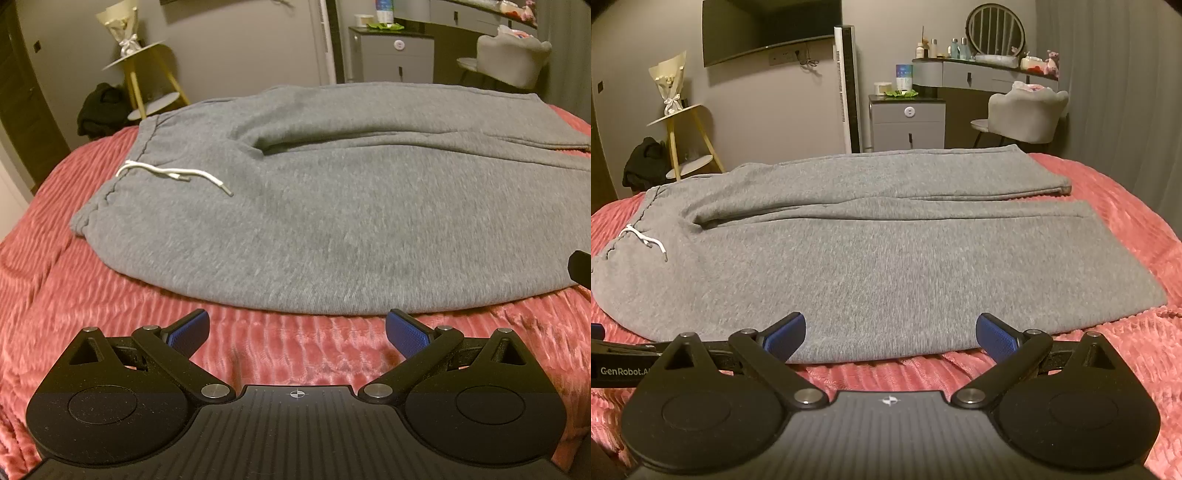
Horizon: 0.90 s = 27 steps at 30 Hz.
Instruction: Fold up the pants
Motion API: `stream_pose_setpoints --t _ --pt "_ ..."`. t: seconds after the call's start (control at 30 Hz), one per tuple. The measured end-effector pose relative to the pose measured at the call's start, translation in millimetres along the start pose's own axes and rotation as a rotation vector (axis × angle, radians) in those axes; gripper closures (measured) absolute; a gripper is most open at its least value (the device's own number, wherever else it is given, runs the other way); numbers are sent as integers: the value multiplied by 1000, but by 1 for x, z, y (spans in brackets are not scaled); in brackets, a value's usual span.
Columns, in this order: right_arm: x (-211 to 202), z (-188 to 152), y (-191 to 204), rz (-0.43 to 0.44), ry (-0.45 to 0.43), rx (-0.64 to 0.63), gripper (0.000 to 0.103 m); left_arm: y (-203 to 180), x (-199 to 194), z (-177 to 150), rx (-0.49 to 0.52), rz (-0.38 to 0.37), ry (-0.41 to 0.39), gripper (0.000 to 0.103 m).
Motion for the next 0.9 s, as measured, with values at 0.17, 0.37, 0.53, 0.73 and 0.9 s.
stream_pose_setpoints --t 0.17,0.37,0.53,0.73,0.9 --pt "-1 0 0 0 1 3 4 -1 0 -1 7 1 1 0" --pt "2 -2 1 1 2 4 4 -2 1 -1 11 -1 2 0" --pt "2 -1 0 2 3 8 4 -2 0 -1 12 -3 3 0" --pt "2 -2 0 3 4 9 4 -2 0 -1 13 -3 4 0" --pt "2 -2 0 3 4 10 4 -2 1 0 12 -2 4 0"
Point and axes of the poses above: each gripper's, at about its wrist camera, not at the fingertips, and x roughly the way its jaws point, y to its left, z to its top, the point moved 4 cm from there along x, roughly the way its jaws point, and after that the axes turned 12 degrees about -y, right-handed, at the moved point
